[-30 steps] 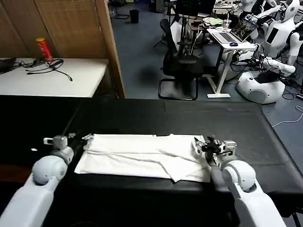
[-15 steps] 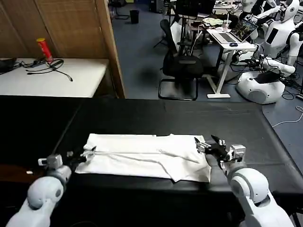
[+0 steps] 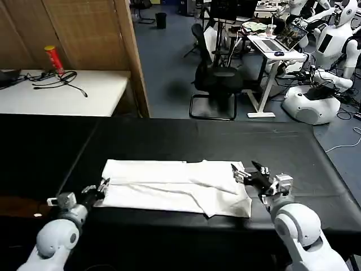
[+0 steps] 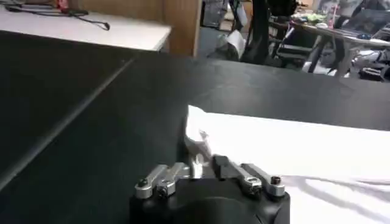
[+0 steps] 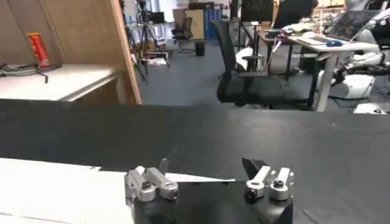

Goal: Fold and organize the clothes.

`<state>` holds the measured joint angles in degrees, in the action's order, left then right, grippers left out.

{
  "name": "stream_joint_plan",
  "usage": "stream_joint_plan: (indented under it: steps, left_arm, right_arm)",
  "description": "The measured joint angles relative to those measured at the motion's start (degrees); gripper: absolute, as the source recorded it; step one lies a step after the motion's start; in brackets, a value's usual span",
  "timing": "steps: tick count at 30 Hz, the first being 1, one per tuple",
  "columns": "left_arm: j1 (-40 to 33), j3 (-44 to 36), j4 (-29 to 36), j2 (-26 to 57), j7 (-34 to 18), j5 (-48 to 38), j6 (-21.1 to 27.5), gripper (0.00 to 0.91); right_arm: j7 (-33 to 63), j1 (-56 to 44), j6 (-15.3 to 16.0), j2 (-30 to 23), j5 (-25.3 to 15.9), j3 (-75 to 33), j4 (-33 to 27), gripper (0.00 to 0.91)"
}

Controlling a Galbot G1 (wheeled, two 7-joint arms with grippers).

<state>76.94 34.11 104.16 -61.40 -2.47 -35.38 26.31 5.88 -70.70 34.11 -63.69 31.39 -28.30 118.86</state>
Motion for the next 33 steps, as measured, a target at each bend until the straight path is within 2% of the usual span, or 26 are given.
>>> stream_joint_plan:
  steps: [7, 14, 18, 26, 33]
  left_arm:
    - [-0.4, 0.0, 0.2, 1.1, 2.1, 7.0, -0.3, 0.0]
    - [-2.4, 2.3, -2.6, 6.7, 2.7, 23.7, -4.8, 0.0]
    - [-2.5, 3.7, -3.7, 11.2, 2.3, 28.4, -5.4, 0.0]
    - [-0.8, 2.7, -0.6, 13.1, 1.1, 27.6, -2.8, 0.0]
    - [-1.4, -2.3, 8.6, 8.3, -3.6, 17.0, 2.5, 0.0]
  right_arm:
    - [0.0, 0.4, -0.1, 0.0, 0.0, -0.9, -0.1, 0.878]
    - [0.0, -0.1, -0.5, -0.5, 0.1, -1.7, -0.1, 0.878]
    - [0.0, -0.1, -0.6, -1.0, -0.1, -1.6, -0.2, 0.878]
    - [-0.2, -1.4, -1.2, -2.1, -2.3, -1.9, 0.3, 0.878]
    - [-0.5, -2.8, -1.6, -2.8, -3.4, -3.2, 0.3, 0.878]
